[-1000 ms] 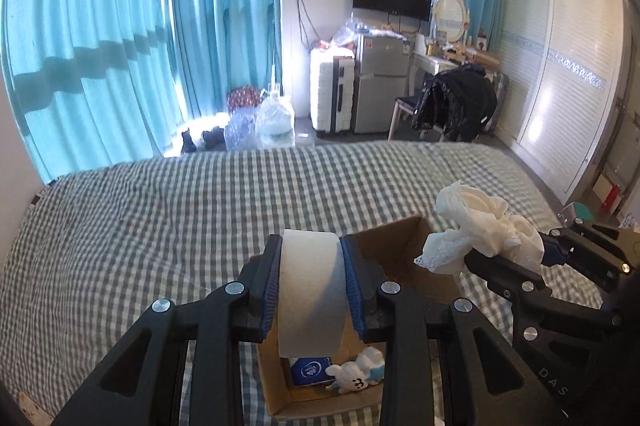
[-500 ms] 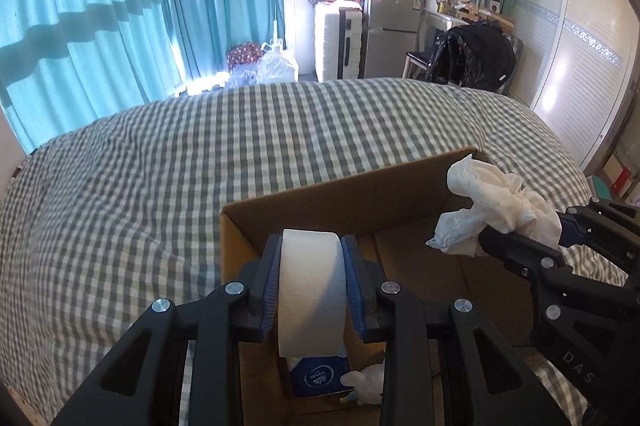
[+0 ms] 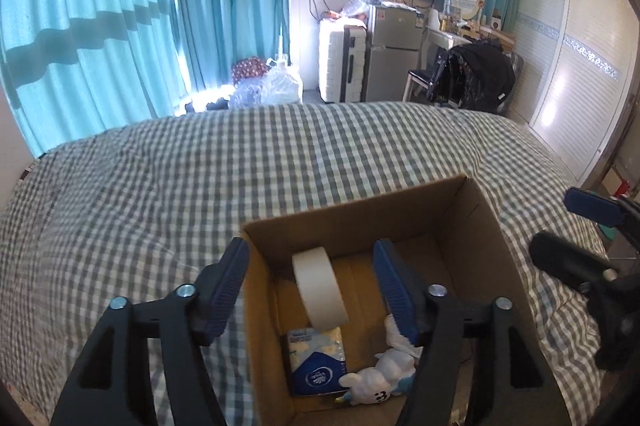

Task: Organize objects
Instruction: 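Lower tape roll and cloth into the box and open both tools, then move both tools back to the remaining items and grasp the black cup with the left tool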

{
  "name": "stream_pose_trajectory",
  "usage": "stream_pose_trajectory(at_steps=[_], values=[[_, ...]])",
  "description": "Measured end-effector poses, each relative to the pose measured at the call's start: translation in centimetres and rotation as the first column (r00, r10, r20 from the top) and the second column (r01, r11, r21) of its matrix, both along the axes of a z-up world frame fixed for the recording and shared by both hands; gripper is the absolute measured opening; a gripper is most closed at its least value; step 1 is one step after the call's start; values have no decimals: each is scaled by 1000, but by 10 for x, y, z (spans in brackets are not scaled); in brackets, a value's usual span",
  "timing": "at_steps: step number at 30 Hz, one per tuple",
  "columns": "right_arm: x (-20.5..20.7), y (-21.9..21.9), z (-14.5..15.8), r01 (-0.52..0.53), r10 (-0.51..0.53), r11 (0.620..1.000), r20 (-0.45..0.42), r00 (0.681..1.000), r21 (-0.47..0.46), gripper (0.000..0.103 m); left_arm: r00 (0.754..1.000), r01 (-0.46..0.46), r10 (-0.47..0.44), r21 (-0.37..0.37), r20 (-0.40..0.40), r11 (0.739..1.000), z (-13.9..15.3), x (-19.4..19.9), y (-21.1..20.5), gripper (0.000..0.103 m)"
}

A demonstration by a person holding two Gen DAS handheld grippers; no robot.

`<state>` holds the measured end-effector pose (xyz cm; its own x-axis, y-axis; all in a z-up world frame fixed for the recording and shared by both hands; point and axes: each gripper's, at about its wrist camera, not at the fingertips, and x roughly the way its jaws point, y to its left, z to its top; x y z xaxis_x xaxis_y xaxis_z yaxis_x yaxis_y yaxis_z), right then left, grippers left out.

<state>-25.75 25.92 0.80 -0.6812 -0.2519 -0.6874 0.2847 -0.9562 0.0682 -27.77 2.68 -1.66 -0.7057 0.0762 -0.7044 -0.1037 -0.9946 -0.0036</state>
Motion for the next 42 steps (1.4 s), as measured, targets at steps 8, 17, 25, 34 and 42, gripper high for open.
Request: stream_pose_trajectory(at_steps=[8, 17, 25, 34, 42], values=[[71, 18, 77, 30, -28, 999, -94, 995, 22, 89, 990, -45, 49, 32, -134, 998, 77, 69, -26, 95], [170, 9, 153, 1, 5, 999, -190, 982, 35, 93, 959, 40, -40, -4, -280, 999, 163, 170, -28, 101], [227, -1, 139, -18, 38, 995, -223, 974, 94, 93, 954, 138, -128, 17, -271, 990, 144, 232, -34, 102], [257, 6, 20, 37, -17, 991, -150, 989, 127, 93, 986, -15, 21, 37, -168, 999, 34, 257, -43, 102], [245, 15, -54, 83, -81, 989, -23, 996, 122, 93, 999, -44, 43, 20, 32, 999, -68, 245, -32, 102]])
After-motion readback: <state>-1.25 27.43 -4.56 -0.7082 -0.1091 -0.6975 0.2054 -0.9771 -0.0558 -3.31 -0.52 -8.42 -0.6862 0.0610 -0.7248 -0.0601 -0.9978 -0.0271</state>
